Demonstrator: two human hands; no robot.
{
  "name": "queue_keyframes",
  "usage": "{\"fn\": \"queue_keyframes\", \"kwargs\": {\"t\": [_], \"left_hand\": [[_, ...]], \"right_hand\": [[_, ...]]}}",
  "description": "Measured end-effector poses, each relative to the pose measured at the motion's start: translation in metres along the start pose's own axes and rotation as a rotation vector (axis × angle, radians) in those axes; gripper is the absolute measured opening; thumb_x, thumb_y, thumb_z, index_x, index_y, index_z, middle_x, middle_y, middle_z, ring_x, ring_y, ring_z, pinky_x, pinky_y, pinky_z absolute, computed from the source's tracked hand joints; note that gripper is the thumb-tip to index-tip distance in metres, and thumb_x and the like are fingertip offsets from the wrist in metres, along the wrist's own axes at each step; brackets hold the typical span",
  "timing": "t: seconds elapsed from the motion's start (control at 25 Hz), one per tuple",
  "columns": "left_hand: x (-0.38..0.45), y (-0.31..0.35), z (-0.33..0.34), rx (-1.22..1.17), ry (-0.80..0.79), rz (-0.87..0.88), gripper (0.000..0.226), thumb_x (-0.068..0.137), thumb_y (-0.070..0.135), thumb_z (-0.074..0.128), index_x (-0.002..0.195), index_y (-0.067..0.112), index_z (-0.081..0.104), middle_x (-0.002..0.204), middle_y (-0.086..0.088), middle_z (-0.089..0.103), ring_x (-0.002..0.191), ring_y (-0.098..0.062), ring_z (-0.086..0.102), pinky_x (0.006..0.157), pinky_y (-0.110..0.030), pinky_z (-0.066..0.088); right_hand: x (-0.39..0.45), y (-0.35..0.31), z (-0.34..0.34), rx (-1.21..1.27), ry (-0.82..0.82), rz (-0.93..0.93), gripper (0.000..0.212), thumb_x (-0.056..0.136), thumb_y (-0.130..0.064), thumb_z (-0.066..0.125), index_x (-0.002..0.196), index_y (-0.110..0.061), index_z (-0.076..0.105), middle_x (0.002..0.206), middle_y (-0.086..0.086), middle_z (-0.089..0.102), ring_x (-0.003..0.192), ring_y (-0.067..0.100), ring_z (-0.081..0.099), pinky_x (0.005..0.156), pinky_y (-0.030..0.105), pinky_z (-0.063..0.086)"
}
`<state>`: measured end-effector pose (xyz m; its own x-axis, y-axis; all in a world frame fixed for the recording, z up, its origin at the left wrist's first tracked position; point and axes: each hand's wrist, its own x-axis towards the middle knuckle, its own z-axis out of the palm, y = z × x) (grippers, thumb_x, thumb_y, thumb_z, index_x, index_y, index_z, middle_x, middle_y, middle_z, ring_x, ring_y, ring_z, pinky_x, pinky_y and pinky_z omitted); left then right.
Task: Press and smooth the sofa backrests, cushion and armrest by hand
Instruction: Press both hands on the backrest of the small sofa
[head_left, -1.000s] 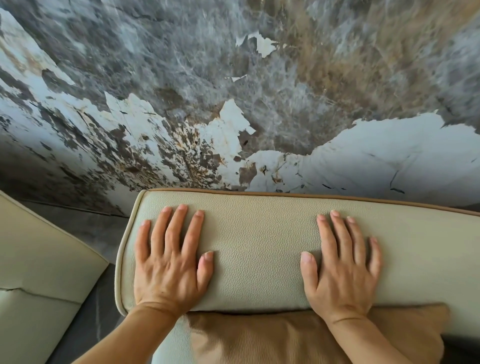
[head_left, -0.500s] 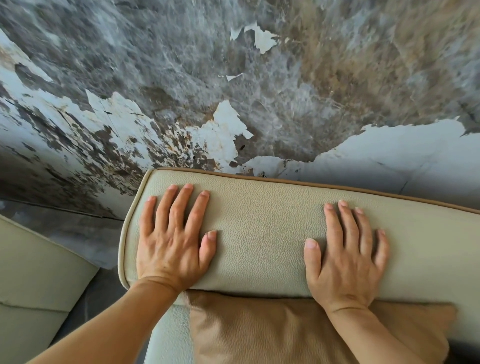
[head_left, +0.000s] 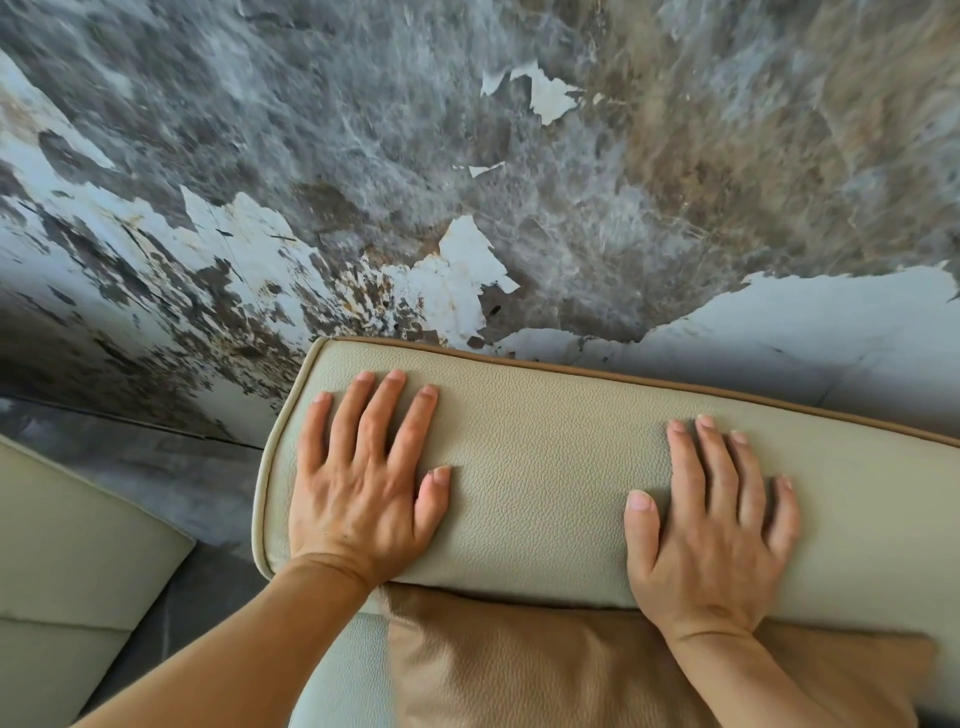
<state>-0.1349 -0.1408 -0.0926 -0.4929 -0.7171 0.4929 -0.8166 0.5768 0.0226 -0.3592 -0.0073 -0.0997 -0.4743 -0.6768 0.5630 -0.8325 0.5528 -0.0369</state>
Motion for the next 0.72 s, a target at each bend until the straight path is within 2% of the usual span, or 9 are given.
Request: {"fn": "queue_keyframes", "kwargs": {"t": [0.72], "left_hand": [[0.022,0.002,0.011,0.007,-0.017,0.018,0.063,0.090,0.048,0.032,0.140,0.013,0.046,0.141,-0.017,0.049,0.134,-0.037,0.040,0.112,-0.057,0.025]], "right_hand": [[0.015,0.003,0.015,-0.019,0.030,0.015,0.064,0.094,-0.053,0.021,0.143,-0.017,0.041,0.149,0.008,0.044,0.138,0.030,0.035,0.113,0.053,0.017]]}}
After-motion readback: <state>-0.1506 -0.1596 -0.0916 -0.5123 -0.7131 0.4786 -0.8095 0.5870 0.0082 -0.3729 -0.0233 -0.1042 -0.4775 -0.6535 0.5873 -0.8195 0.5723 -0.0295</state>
